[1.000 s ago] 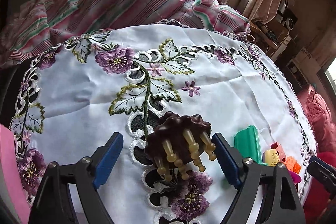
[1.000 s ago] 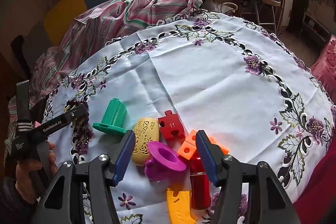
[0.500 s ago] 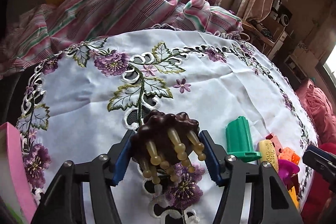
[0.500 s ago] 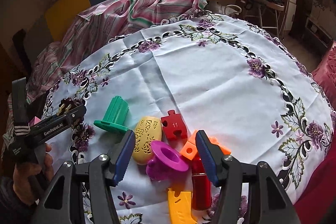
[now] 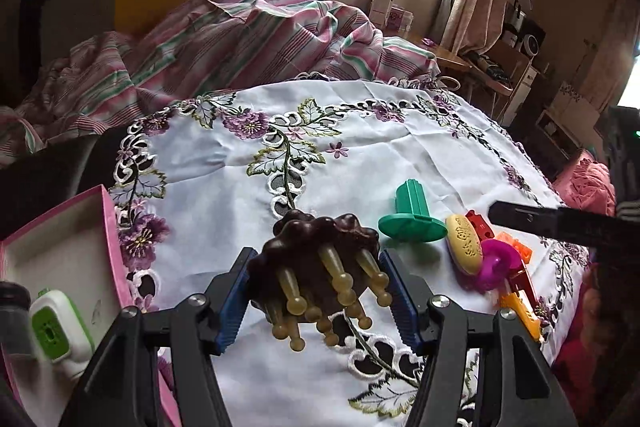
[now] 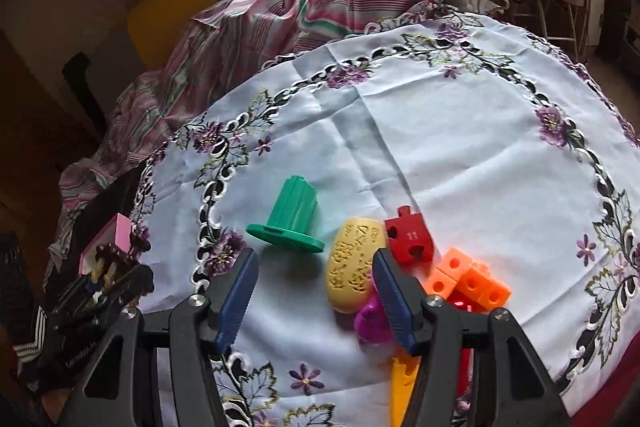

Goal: Organize rigid objects
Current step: 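Carry the roller into the tray while the right gripper grasps the green spool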

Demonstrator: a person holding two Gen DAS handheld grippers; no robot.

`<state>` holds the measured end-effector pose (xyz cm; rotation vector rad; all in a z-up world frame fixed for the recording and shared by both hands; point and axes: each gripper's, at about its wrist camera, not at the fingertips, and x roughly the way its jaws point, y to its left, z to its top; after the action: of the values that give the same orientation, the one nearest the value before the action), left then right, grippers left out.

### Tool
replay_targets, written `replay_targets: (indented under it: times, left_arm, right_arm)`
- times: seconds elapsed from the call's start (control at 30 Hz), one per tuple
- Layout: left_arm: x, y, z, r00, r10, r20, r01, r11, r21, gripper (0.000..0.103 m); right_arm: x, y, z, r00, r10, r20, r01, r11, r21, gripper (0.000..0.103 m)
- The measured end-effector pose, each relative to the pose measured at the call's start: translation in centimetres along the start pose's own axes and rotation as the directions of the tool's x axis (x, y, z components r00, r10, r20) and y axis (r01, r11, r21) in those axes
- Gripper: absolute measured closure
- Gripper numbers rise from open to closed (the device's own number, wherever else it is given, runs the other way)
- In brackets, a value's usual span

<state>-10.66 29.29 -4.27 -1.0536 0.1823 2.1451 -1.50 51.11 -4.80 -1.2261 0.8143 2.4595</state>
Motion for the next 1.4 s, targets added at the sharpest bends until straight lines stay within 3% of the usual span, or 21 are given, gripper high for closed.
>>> replay_targets:
  times: [0.23, 0.33, 0.4, 0.47, 0.5, 0.53, 0.6, 0.67, 0.87, 1.0, 1.2, 1.3, 1.4]
  left_arm:
    - [-3.3, 1.4, -1.5, 1.000, 0.009, 0.017, -0.008, 0.999, -0.042, 0.040]
    - [-4.8, 2.0, -1.9, 0.999, 0.026, 0.035, -0.025, 0.999, -0.046, 0.040]
    - [-5.7, 2.5, -2.1, 0.999, 0.023, 0.042, -0.021, 0.998, -0.061, 0.040]
    - [-6.5, 3.1, -2.3, 0.998, 0.034, 0.054, -0.030, 0.997, -0.071, 0.040]
    - [-6.8, 3.4, -2.4, 0.998, 0.031, 0.056, -0.027, 0.996, -0.080, 0.040]
    - [-7.1, 3.6, -2.5, 0.998, 0.029, 0.059, -0.024, 0.996, -0.089, 0.040]
    - [-7.8, 4.1, -3.0, 0.997, 0.037, 0.063, -0.030, 0.995, -0.098, 0.040]
    - [-8.6, 4.6, -3.4, 0.997, 0.041, 0.068, -0.034, 0.994, -0.108, 0.040]
    - [-11.9, 7.6, -5.6, 0.991, 0.094, 0.092, -0.079, 0.984, -0.163, 0.040]
    - [-14.3, 11.0, -7.7, 0.982, 0.166, 0.087, -0.143, 0.964, -0.225, 0.040]
    - [-17.6, 16.2, -11.3, 0.950, 0.307, 0.058, -0.272, 0.905, -0.328, 0.040]
    - [-18.5, 17.9, -12.8, 0.938, 0.343, 0.040, -0.302, 0.871, -0.386, 0.040]
    - [-18.2, 18.4, -13.8, 0.938, 0.348, 0.008, -0.313, 0.854, -0.415, 0.040]
  right_arm:
    - [4.9, 2.2, 3.8, 0.995, -0.020, -0.096, 0.018, 1.000, -0.022, 0.043]
    - [7.7, 2.4, 4.6, 0.984, -0.080, -0.158, 0.079, 0.997, -0.015, 0.043]
    - [9.5, 2.8, 4.6, 0.975, -0.093, -0.204, 0.087, 0.995, -0.039, 0.049]
    - [11.3, 2.7, 4.0, 0.952, -0.154, -0.264, 0.146, 0.988, -0.048, 0.057]
    - [11.8, 2.7, 3.5, 0.949, -0.150, -0.278, 0.142, 0.989, -0.048, 0.068]
    - [12.0, 2.8, 3.1, 0.952, -0.145, -0.271, 0.135, 0.989, -0.056, 0.072]
    - [11.4, 3.3, 2.3, 0.956, -0.153, -0.249, 0.135, 0.987, -0.085, 0.073]
    - [10.6, 3.9, 1.4, 0.965, -0.105, -0.241, 0.086, 0.992, -0.088, 0.073]
    - [7.6, 7.5, -4.0, 0.976, -0.035, -0.215, -0.024, 0.964, -0.266, 0.073]
    - [8.5, 8.4, -6.3, 0.971, -0.086, -0.221, 0.004, 0.938, -0.346, 0.073]
    - [8.4, 8.3, -6.7, 0.974, -0.075, -0.213, -0.011, 0.926, -0.378, 0.072]
    - [8.5, 8.5, -6.9, 0.975, -0.084, -0.205, -0.005, 0.916, -0.401, 0.072]
    - [8.5, 8.3, -6.7, 0.974, -0.074, -0.215, -0.017, 0.919, -0.394, 0.072]
